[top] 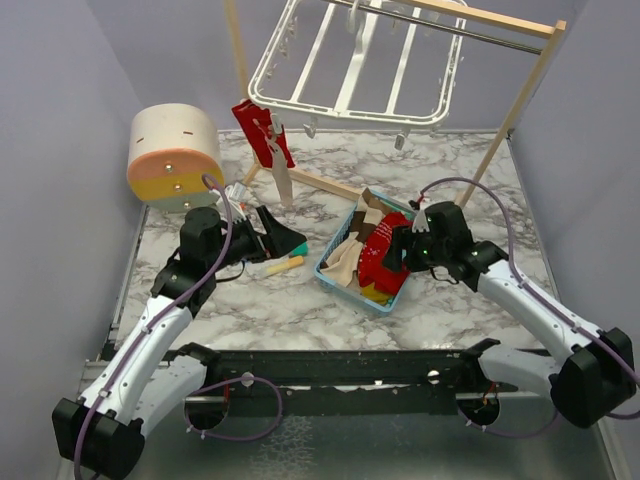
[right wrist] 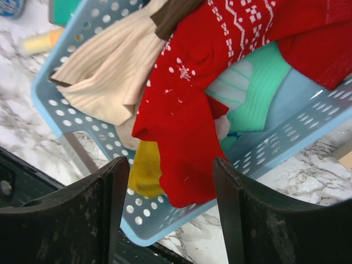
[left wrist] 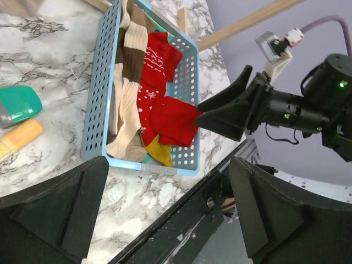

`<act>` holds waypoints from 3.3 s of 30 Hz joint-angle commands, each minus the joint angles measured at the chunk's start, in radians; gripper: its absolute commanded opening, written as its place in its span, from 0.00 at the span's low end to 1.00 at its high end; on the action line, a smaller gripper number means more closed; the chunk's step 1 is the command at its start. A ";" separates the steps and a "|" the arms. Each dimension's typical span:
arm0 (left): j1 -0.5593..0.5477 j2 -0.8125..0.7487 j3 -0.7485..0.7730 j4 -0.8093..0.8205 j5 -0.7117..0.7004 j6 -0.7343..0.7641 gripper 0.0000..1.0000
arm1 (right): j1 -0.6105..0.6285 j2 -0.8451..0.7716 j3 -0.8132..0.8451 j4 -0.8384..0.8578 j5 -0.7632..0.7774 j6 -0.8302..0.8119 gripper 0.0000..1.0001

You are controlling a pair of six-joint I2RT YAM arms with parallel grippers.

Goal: Clip the socks to the hanger
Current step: Rotate the hanger at the clothesline, then pick up the sock from the bin.

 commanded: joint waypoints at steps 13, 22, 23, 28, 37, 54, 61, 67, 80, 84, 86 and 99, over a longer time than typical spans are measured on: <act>-0.051 0.004 -0.011 0.031 0.027 0.150 0.99 | 0.157 0.154 0.073 -0.057 0.253 -0.086 0.15; -0.105 0.016 -0.056 0.194 0.145 0.121 0.99 | 0.157 -0.055 0.209 -0.095 0.139 -0.099 0.01; -0.121 0.014 -0.059 0.226 0.144 0.122 0.99 | 0.156 -0.071 0.230 -0.104 0.123 -0.103 0.01; -0.226 -0.015 -0.072 0.317 0.105 0.143 0.99 | 0.156 -0.165 0.303 -0.132 0.054 -0.123 0.01; -0.402 0.008 -0.119 0.587 0.044 0.182 0.99 | 0.157 -0.312 0.293 -0.049 -0.062 -0.101 0.01; -0.613 0.117 -0.113 0.791 -0.104 0.097 0.99 | 0.157 -0.522 0.134 0.347 -0.192 -0.059 0.01; -0.650 0.142 -0.091 0.790 -0.104 0.360 0.99 | 0.156 -0.399 0.235 0.266 -0.205 0.061 0.01; -0.696 0.198 -0.072 0.767 -0.215 0.502 0.99 | 0.156 -0.357 0.276 0.234 -0.214 0.123 0.01; -0.732 0.292 0.020 0.756 -0.363 0.600 0.82 | 0.156 -0.292 0.325 0.164 -0.251 0.181 0.01; -0.747 0.318 0.031 0.758 -0.355 0.569 0.63 | 0.156 -0.279 0.330 0.161 -0.255 0.194 0.01; -0.757 0.328 0.034 0.758 -0.358 0.553 0.47 | 0.156 -0.274 0.332 0.159 -0.258 0.196 0.01; -0.762 0.214 -0.118 0.872 -0.590 0.011 0.00 | 0.156 -0.454 0.215 0.157 -0.023 0.160 0.78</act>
